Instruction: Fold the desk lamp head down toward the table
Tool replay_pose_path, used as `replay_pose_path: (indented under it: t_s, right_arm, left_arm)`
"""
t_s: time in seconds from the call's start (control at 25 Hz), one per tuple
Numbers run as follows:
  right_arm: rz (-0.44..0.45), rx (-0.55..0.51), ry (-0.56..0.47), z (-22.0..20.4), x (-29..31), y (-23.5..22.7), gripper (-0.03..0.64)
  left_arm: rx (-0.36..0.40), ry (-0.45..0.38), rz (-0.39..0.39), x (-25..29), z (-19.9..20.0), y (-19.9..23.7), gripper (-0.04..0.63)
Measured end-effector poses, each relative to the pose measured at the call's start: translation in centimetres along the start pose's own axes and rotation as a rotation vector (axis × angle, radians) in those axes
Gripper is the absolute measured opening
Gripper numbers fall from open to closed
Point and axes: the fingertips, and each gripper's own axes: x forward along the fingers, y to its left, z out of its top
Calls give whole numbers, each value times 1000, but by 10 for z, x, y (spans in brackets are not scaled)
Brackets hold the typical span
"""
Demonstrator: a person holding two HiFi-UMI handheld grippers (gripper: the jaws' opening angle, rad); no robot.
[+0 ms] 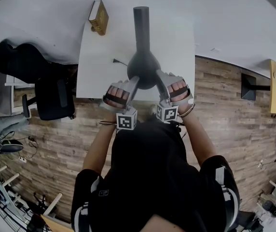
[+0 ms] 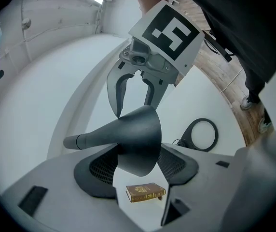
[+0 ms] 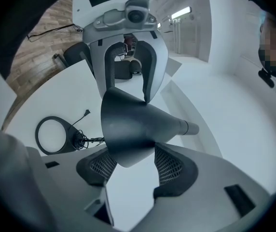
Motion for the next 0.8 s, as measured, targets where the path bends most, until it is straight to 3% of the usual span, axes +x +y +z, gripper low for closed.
replay_pose_path:
  t_s: [0.4,0.8]
  right_arm:
    - [28,-11,12,-6,10,8,275]
    - [26,-7,3,-6,8,7,276]
  left_arm:
    - [10,10,-39,11,-5,-10,265]
    - [10,5,-24,10,-4,-6,265]
